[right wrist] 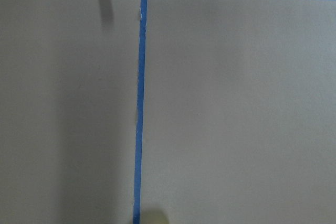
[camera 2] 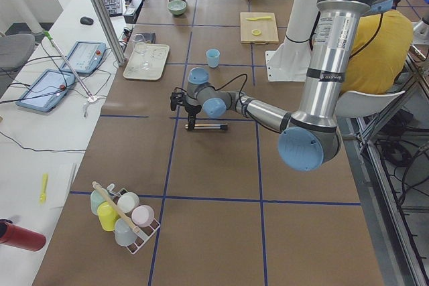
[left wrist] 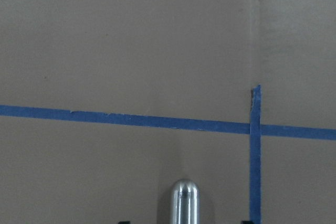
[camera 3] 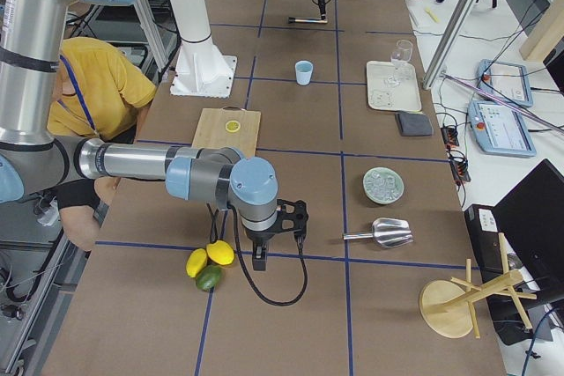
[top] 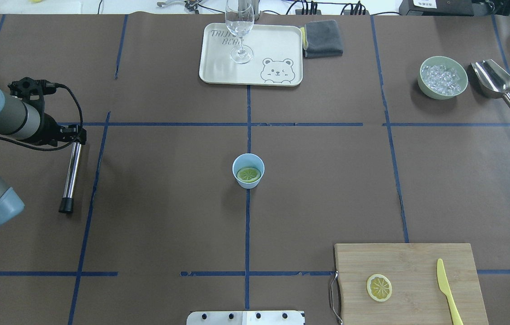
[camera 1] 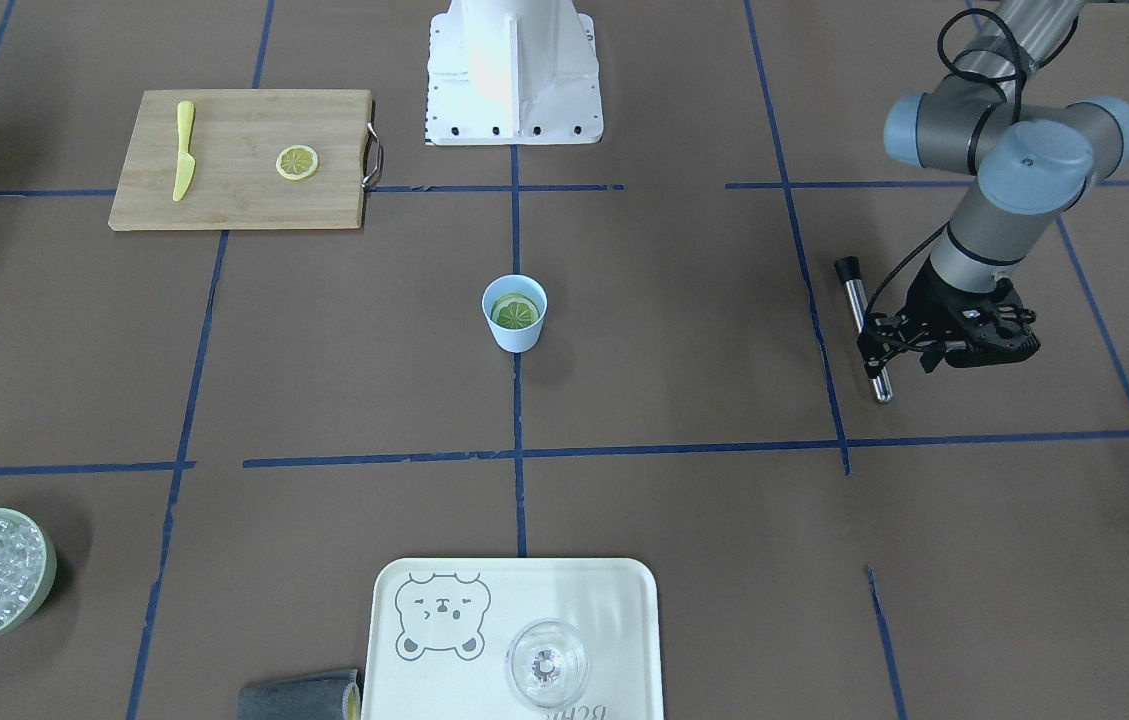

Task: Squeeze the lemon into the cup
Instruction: 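Grasp the steel muddler with the left gripper and lift it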

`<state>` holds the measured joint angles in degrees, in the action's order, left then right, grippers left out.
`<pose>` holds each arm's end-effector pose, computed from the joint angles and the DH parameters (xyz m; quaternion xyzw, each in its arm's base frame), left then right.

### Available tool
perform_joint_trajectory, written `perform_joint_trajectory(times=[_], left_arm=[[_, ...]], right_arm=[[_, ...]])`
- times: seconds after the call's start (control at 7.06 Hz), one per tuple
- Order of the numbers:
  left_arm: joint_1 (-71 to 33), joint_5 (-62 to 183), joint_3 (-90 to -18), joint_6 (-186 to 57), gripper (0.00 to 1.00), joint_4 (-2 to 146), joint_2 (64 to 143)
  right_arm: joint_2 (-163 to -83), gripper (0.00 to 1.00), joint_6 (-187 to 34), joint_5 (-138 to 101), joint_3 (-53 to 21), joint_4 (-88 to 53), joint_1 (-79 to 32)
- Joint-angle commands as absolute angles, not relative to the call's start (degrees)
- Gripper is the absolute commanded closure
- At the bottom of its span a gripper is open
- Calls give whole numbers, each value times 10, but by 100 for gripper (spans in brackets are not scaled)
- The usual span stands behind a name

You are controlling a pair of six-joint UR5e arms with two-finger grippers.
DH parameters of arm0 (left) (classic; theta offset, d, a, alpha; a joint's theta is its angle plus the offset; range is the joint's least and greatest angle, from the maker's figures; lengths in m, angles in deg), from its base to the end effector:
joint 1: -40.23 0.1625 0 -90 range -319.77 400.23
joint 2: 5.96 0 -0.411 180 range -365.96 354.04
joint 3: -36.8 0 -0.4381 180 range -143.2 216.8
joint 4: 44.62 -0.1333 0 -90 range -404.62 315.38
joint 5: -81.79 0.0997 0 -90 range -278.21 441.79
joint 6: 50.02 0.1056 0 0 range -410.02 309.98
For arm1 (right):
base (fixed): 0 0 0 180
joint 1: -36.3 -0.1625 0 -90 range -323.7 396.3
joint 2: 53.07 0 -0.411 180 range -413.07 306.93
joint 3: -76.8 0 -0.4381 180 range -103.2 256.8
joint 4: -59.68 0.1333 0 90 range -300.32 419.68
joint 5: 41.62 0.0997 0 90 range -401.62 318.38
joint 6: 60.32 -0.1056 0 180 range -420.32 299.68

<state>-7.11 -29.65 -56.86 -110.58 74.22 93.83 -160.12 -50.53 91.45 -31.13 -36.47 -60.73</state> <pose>0.3612 -0.5318 0.4712 0.0841 0.3855 -0.0763 0.9157 0.1109 -0.3992 0.6347 0.0113 -0.3690 -0.0055 0.9293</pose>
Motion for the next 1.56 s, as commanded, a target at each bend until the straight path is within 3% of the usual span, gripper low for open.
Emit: perform_joint_trajectory(times=[0.0,0.71,0.99,1.13,1.27,1.42], left_arm=[[-48,-293,-558,-1136,29,775,938],[-48,-289,-560,-1100,37,775,917],[-48,-289,-560,-1100,46,775,919],[-48,-289,-561,-1099,79,775,920],[-48,-289,-563,-1099,100,775,923],[-48,-289,-566,-1097,100,774,924]], right_arm=[[-1602,0,-504,914,-310,-365,-607],[-1601,0,-505,914,-311,-365,-607],[-1600,0,-506,914,-310,-365,-607],[-1599,0,-507,914,-310,-365,-607],[-1599,0,-507,914,-310,-365,-607],[-1599,0,-507,914,-310,-365,-607]])
